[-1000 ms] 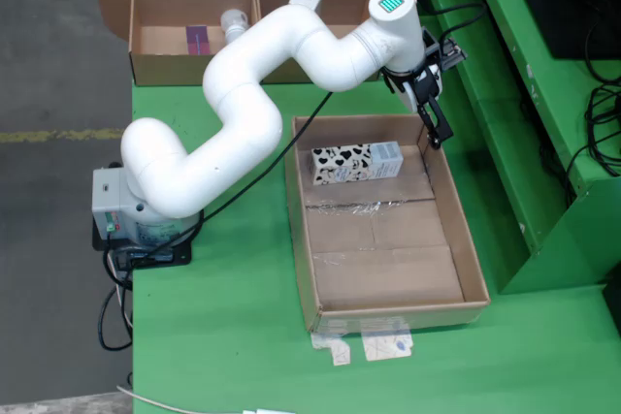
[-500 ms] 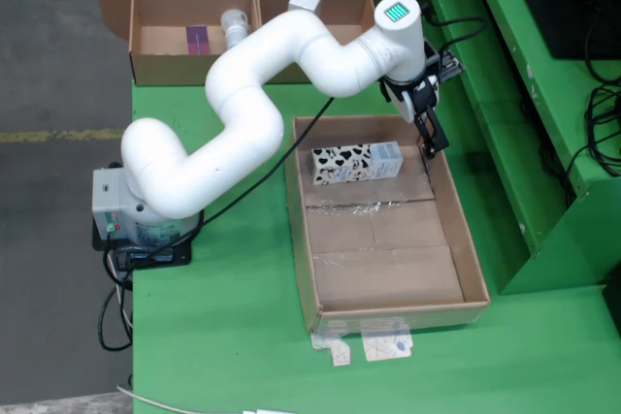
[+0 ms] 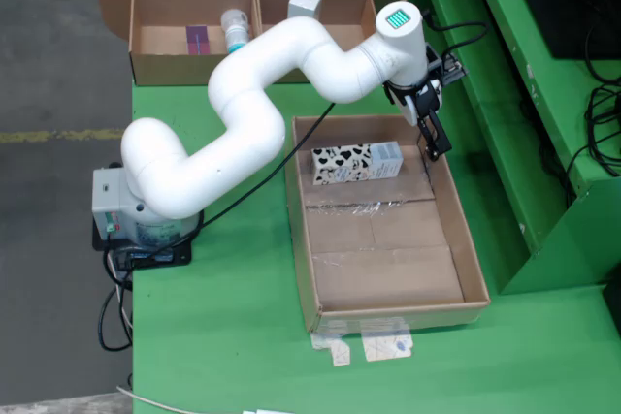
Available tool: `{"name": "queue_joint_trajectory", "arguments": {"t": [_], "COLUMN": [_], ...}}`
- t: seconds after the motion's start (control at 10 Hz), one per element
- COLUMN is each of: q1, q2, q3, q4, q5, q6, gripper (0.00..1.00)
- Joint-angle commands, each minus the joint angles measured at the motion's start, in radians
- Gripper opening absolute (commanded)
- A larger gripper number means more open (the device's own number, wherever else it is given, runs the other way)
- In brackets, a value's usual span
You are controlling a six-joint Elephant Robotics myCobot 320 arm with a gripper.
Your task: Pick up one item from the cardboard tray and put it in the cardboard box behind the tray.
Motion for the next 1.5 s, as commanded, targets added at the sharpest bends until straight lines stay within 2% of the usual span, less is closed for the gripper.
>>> {"name": "queue_joint_trajectory", "arguments": {"t": [0.0,0.3,0.4,0.7,1.0,1.1,1.3,1.4], "q1": [-0.012,-0.009,-0.008,-0.007,-0.011,-0.011,-0.011,-0.003], "q2": [-0.002,-0.025,-0.082,-0.113,-0.121,-0.020,-0.020,0.035], "q3": [0.028,0.028,0.028,0.028,0.028,0.028,0.028,0.028], "q4": [0.063,0.094,0.194,0.240,0.218,-0.090,-0.090,-0.274], "q5": [-0.005,-0.014,-0.044,-0.061,-0.043,0.049,0.049,0.090], "q6": [-0.014,-0.011,-0.018,-0.017,-0.005,0.022,0.022,0.050], "gripper": [1.00,1.00,1.00,1.00,1.00,1.00,1.00,1.00]}}
